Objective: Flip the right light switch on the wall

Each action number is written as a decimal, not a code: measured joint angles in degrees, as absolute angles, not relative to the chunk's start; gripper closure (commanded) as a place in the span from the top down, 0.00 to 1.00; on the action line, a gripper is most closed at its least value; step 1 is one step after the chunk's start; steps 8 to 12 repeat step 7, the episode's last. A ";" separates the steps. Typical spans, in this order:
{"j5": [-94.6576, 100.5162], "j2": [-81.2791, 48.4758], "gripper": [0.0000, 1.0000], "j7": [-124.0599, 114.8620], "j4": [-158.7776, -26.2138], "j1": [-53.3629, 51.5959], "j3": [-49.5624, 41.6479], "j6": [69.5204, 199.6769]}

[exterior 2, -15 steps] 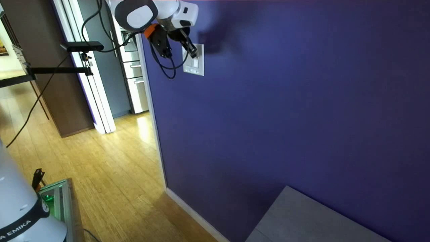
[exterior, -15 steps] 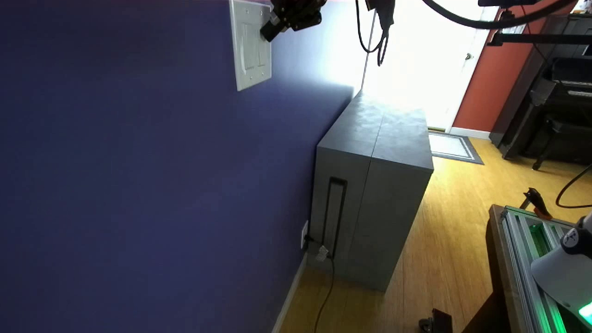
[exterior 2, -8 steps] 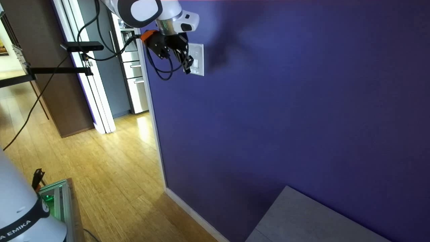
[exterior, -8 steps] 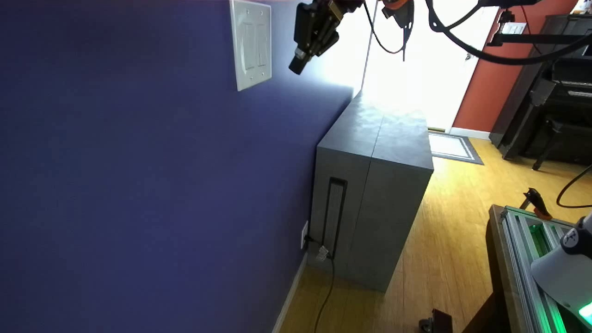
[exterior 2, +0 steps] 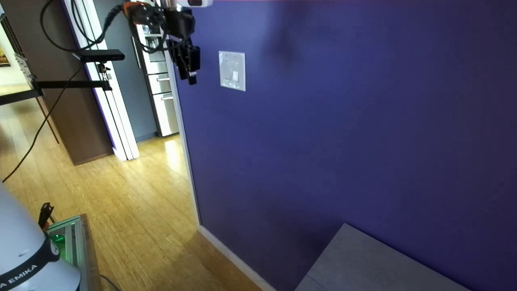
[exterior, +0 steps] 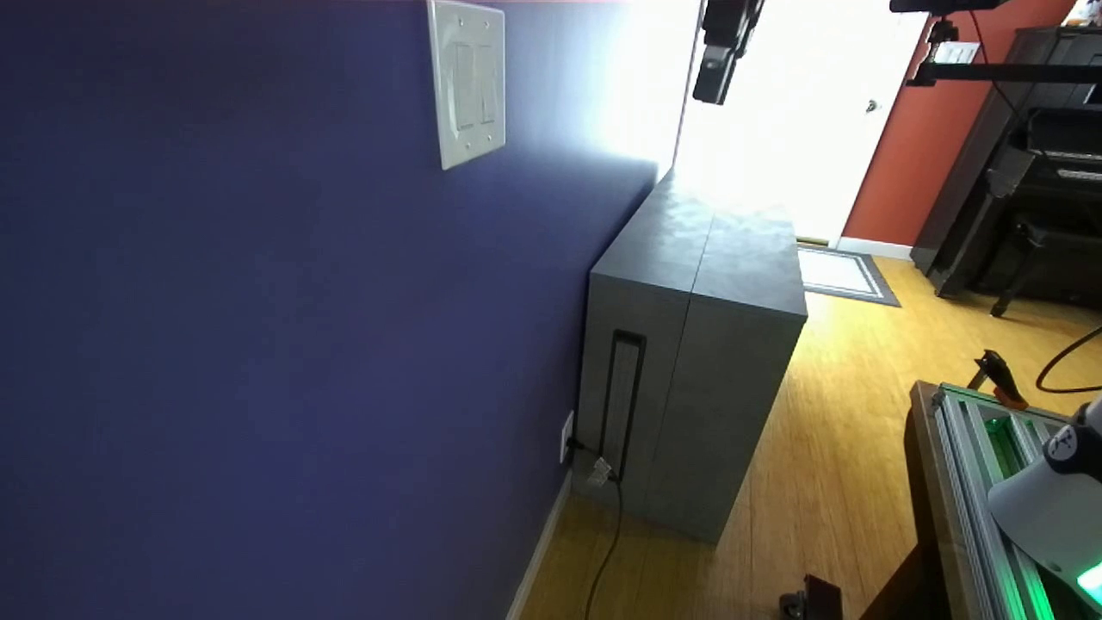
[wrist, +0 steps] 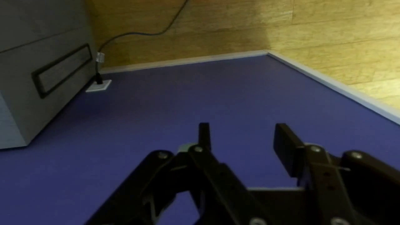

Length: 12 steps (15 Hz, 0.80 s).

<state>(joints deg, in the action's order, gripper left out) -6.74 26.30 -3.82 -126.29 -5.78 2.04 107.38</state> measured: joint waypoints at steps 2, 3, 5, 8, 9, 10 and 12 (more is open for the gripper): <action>-4.67 29.79 0.98 -4.23 -125.36 -5.27 3.04 101.94; -4.12 31.36 1.00 -4.24 -125.03 -5.27 3.47 99.67; -3.45 33.90 0.96 -3.27 -124.66 -5.45 4.36 95.24; -3.38 35.17 1.00 -0.41 -124.67 -6.19 4.54 93.34; -3.38 35.17 1.00 -0.41 -124.67 -6.19 4.54 93.34; -3.38 35.17 1.00 -0.41 -124.67 -6.19 4.54 93.34; -3.38 35.17 1.00 -0.41 -124.67 -6.19 4.54 93.34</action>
